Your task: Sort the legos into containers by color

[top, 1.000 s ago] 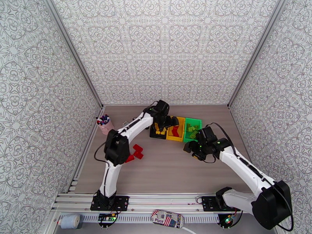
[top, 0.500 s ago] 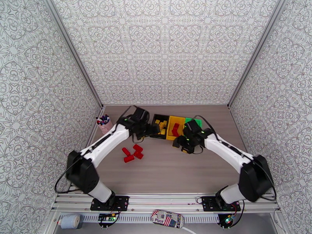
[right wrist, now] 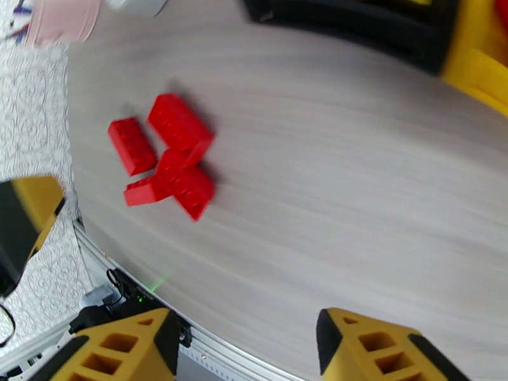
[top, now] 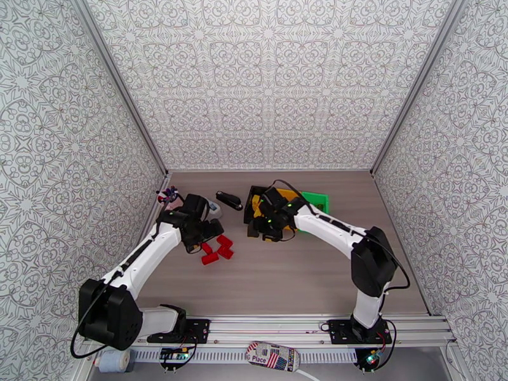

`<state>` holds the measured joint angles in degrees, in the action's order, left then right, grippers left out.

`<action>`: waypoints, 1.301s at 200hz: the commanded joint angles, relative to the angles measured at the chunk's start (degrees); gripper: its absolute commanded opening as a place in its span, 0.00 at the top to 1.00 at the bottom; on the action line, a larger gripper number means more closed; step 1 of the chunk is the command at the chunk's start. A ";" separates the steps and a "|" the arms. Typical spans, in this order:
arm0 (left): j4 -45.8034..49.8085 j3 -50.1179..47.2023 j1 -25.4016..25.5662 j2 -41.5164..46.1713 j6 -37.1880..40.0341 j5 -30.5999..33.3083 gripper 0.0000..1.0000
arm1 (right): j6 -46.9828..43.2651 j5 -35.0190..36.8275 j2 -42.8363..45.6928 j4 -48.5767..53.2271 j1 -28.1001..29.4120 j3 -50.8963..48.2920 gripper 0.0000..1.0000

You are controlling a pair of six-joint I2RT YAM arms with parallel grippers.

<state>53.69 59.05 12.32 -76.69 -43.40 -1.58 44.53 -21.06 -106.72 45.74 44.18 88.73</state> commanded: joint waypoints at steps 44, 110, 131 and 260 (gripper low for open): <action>-3.42 -0.91 -4.90 -7.88 2.00 -1.13 0.23 | -0.85 2.94 -0.06 4.14 2.92 0.32 0.39; -8.48 0.17 -7.57 -17.89 1.69 -3.52 0.35 | -0.38 4.32 3.05 4.25 2.93 -3.93 0.39; -9.02 0.77 -7.66 -20.75 1.83 -3.49 0.38 | -0.22 4.68 3.70 4.18 2.86 -4.85 0.39; -5.87 1.67 -3.10 -9.81 3.61 -1.78 0.74 | 1.64 8.57 12.59 1.60 -4.04 -14.87 0.41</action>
<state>46.19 58.63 6.28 -89.38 -41.50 -2.26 45.01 -14.48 -97.69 48.53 43.07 76.23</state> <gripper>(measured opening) 0.285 0.599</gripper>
